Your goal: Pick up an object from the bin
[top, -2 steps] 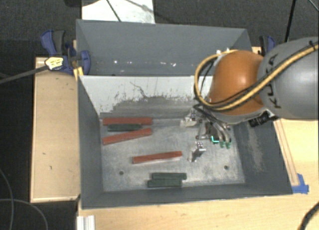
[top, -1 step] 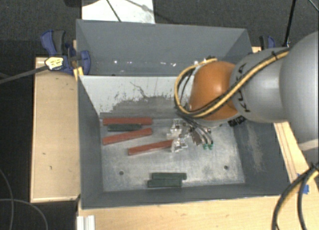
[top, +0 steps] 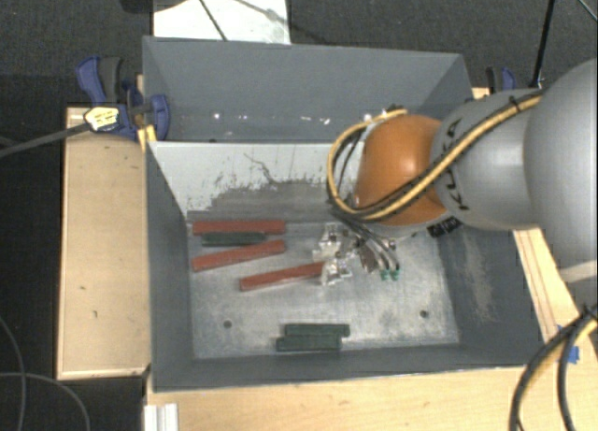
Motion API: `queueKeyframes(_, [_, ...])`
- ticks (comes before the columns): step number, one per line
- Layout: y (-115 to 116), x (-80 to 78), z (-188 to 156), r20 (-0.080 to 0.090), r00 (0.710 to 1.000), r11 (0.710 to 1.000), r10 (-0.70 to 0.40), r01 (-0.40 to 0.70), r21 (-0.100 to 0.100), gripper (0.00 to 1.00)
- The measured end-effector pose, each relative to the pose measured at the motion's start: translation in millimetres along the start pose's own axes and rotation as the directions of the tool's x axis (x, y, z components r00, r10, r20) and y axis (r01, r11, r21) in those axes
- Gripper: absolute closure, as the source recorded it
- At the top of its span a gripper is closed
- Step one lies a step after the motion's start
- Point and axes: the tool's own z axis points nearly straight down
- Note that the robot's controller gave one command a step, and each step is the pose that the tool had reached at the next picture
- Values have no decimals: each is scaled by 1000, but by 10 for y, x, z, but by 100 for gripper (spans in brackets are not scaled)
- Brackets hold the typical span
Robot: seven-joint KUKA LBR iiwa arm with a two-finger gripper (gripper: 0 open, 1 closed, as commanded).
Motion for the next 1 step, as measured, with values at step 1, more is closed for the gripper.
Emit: queueKeyframes(1, [-269,296,-4,8,1000,1000,27,-27,-4,100])
